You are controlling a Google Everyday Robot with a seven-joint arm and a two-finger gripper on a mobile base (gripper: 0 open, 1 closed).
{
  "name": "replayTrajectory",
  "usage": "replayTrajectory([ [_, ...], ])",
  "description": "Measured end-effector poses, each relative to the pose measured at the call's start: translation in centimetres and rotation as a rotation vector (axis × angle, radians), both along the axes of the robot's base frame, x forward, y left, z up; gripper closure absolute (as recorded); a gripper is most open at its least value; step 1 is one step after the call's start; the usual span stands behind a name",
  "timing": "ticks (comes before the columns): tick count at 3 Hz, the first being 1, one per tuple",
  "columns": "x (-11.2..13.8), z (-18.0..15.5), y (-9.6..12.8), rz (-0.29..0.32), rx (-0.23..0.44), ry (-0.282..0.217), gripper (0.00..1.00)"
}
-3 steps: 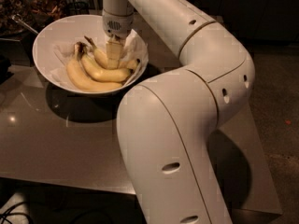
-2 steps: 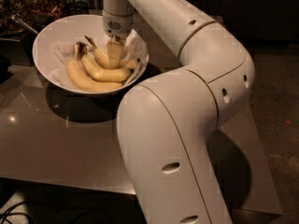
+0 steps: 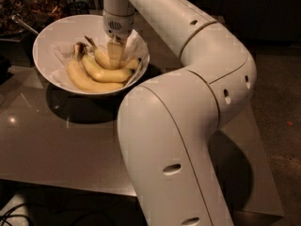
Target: Pick banana from white bowl
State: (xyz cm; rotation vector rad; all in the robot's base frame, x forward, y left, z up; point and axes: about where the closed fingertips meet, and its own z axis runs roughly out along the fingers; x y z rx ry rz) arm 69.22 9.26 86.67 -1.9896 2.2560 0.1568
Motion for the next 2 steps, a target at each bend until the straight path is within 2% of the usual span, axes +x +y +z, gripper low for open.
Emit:
replayTrajectory([
  [1, 0.0, 0.0, 0.0, 0.0, 0.0, 0.0, 0.57],
  [2, 0.06, -0.65, -0.04, 0.008, 0.002, 0.014, 0.59],
])
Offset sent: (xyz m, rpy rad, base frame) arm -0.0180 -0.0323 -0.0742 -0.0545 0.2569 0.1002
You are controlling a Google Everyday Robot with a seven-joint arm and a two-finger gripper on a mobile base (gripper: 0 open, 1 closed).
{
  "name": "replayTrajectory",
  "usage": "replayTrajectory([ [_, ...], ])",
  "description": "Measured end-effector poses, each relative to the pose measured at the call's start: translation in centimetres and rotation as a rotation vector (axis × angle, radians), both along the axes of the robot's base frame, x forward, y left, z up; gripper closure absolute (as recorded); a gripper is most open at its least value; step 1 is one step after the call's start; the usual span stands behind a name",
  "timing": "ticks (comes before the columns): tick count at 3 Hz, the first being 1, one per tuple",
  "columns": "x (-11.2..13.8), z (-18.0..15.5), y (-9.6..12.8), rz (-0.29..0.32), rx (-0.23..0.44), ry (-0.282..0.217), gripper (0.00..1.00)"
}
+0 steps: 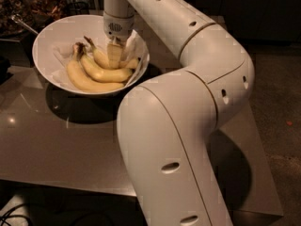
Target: Pick banana from white bowl
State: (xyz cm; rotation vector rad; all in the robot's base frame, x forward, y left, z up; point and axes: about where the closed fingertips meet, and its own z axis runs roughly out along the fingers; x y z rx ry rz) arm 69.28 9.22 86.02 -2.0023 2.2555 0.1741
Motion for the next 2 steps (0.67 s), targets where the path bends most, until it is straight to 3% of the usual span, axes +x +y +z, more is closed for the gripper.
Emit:
replayTrajectory([
  [2, 0.0, 0.0, 0.0, 0.0, 0.0, 0.0, 0.59],
])
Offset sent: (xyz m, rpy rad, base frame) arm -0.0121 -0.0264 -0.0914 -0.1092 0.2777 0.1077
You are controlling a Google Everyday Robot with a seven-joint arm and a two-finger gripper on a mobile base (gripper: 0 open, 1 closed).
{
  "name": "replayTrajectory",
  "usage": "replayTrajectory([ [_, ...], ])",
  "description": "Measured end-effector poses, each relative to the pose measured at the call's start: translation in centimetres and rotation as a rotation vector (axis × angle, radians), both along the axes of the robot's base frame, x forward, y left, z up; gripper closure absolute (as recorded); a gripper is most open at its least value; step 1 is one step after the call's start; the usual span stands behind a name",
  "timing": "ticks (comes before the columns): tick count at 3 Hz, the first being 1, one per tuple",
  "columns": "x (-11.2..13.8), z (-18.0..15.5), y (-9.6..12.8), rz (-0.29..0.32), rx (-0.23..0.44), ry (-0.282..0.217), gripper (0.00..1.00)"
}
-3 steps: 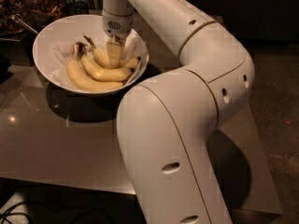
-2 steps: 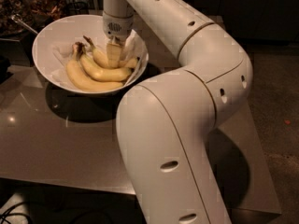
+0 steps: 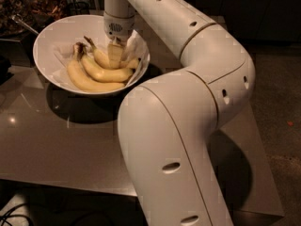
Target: Pick banana from white bowl
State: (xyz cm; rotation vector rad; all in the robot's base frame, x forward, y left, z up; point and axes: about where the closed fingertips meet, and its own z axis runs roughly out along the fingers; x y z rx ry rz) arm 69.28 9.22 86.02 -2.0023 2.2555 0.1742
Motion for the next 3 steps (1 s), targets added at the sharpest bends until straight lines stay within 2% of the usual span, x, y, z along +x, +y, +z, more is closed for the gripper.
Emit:
replayTrajectory([
  [1, 0.0, 0.66, 0.0, 0.0, 0.0, 0.0, 0.76],
  [2, 0.0, -0.01, 0.0, 0.0, 0.0, 0.0, 1.0],
  [3, 0.0, -0.01, 0.0, 0.0, 0.0, 0.0, 1.0],
])
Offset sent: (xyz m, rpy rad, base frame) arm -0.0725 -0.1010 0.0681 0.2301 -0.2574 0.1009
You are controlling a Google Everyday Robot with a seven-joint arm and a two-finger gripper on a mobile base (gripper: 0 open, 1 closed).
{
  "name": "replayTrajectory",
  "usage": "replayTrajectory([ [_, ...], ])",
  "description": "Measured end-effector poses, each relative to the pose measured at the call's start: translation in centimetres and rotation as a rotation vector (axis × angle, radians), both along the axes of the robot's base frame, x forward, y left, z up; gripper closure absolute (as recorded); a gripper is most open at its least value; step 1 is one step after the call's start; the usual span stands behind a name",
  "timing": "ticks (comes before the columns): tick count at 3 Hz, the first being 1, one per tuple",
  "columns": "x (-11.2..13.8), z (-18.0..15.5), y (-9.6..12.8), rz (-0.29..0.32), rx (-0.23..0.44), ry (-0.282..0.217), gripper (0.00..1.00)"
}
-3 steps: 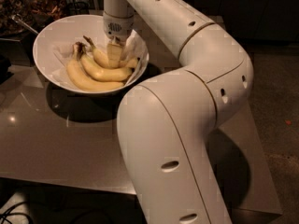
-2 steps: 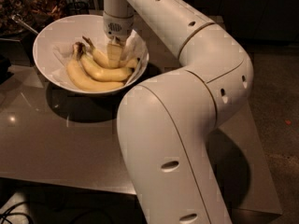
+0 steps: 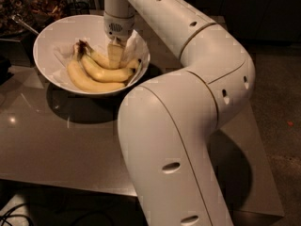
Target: Pick banana from white bowl
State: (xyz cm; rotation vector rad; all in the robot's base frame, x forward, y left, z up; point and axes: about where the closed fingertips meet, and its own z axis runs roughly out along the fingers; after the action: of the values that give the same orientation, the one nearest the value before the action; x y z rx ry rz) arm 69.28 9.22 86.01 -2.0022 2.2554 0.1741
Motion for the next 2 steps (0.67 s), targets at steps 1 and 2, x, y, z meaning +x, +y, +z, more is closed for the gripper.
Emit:
replayTrajectory([
  [1, 0.0, 0.01, 0.0, 0.0, 0.0, 0.0, 1.0],
  [2, 0.0, 0.01, 0.0, 0.0, 0.0, 0.0, 1.0],
])
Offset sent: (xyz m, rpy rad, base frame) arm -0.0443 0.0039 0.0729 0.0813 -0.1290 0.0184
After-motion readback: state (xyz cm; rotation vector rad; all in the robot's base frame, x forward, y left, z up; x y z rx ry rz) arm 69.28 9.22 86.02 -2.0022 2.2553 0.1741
